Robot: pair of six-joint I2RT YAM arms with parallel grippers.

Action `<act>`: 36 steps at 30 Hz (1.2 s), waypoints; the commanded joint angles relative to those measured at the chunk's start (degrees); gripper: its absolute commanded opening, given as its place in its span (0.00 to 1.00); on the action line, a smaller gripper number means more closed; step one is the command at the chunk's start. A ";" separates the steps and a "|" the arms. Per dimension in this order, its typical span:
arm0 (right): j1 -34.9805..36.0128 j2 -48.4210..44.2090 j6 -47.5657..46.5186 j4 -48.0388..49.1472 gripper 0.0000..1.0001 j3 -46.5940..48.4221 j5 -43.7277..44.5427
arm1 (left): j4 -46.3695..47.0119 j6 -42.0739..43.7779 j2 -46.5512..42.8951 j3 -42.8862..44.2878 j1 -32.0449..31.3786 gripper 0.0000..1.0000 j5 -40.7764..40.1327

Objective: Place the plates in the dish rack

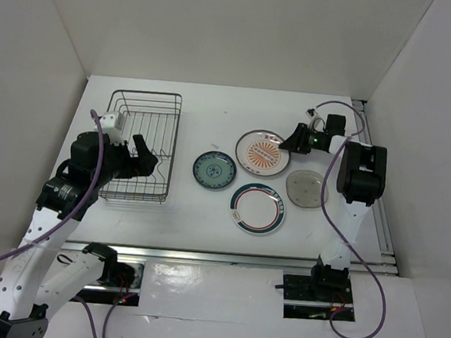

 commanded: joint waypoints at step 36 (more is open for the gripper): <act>12.73 -32.63 34.86 30.68 0.00 -10.87 15.34 | 6.02 2.53 2.51 0.57 0.25 1.00 14.68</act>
